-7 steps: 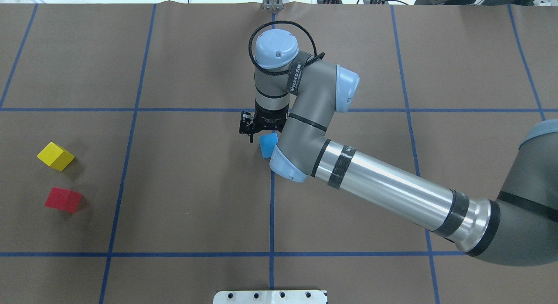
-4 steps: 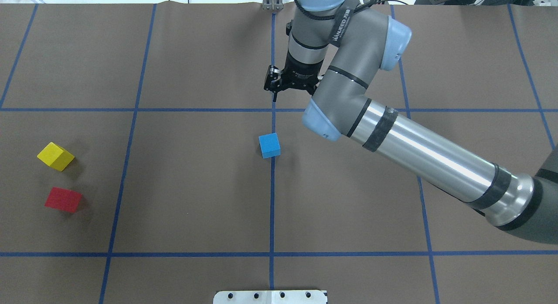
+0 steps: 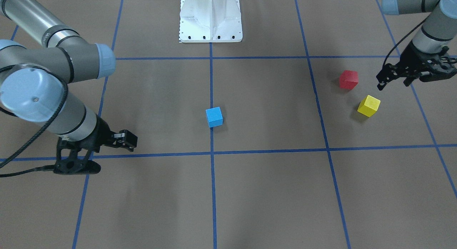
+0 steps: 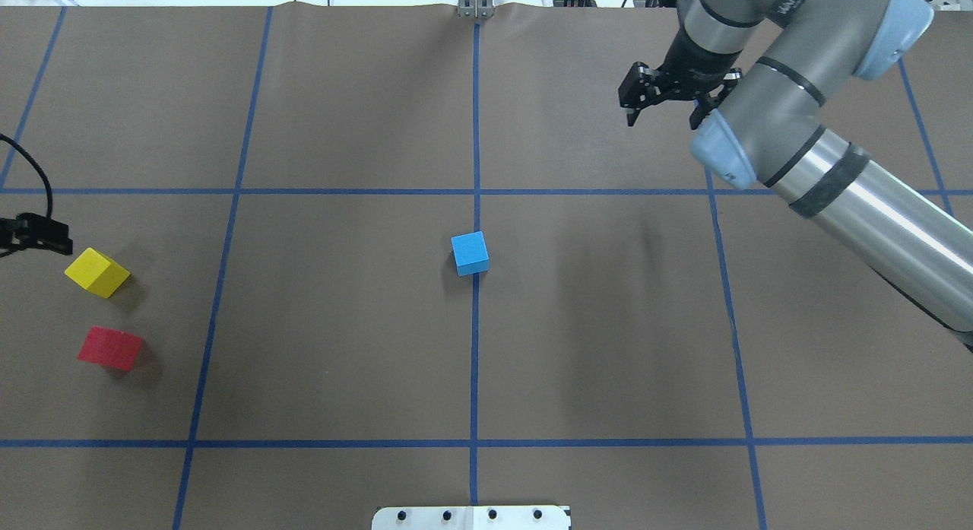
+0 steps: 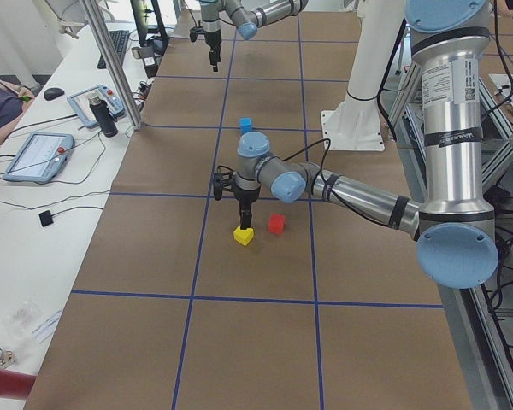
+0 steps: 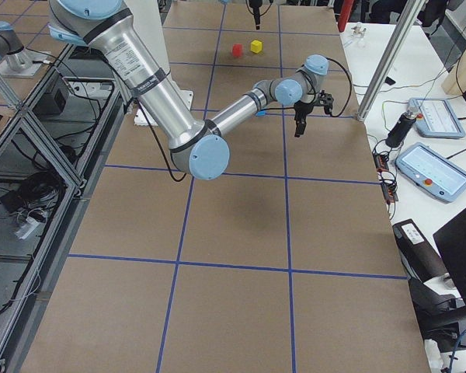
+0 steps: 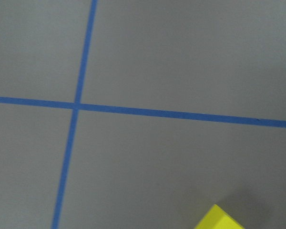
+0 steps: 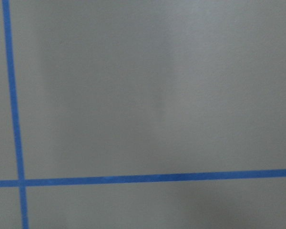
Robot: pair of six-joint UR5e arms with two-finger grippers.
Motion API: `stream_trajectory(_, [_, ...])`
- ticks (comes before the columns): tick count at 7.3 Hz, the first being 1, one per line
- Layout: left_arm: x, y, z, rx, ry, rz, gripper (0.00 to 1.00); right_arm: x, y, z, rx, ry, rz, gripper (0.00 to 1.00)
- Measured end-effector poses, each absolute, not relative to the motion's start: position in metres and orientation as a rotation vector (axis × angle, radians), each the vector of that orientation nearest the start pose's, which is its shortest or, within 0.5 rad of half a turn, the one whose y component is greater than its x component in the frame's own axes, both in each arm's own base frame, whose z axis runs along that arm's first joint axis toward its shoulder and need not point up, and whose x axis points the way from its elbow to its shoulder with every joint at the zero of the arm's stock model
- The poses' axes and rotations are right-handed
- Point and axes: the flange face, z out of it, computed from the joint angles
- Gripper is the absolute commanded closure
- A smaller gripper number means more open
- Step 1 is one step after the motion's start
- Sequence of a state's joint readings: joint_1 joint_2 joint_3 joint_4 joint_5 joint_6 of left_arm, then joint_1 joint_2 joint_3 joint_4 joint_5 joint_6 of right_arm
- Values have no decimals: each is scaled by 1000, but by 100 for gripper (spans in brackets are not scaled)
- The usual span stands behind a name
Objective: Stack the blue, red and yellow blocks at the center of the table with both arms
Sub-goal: 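Raise the right gripper away while the left gripper reaches toward the red cube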
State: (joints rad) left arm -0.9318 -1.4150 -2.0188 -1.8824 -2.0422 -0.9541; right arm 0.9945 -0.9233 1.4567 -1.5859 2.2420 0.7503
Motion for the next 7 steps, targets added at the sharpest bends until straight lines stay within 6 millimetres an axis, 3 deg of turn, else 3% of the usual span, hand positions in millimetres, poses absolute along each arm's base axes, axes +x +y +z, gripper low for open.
stream_trajectory(1, [223,-375,474,73,741,-142,3,-300,-648,355,12,-799,-57,0])
stream_trajectory(2, [239,-352,474,68,737,-117,4,-280,-651,378,23,-782,-92,0])
stream_trajectory(4, [249,-329,485,57,730,-75,1,-271,-650,397,23,-767,-114,0])
stream_trajectory(7, [263,-323,496,38,717,-46,1,-274,-650,410,9,-754,-116,0])
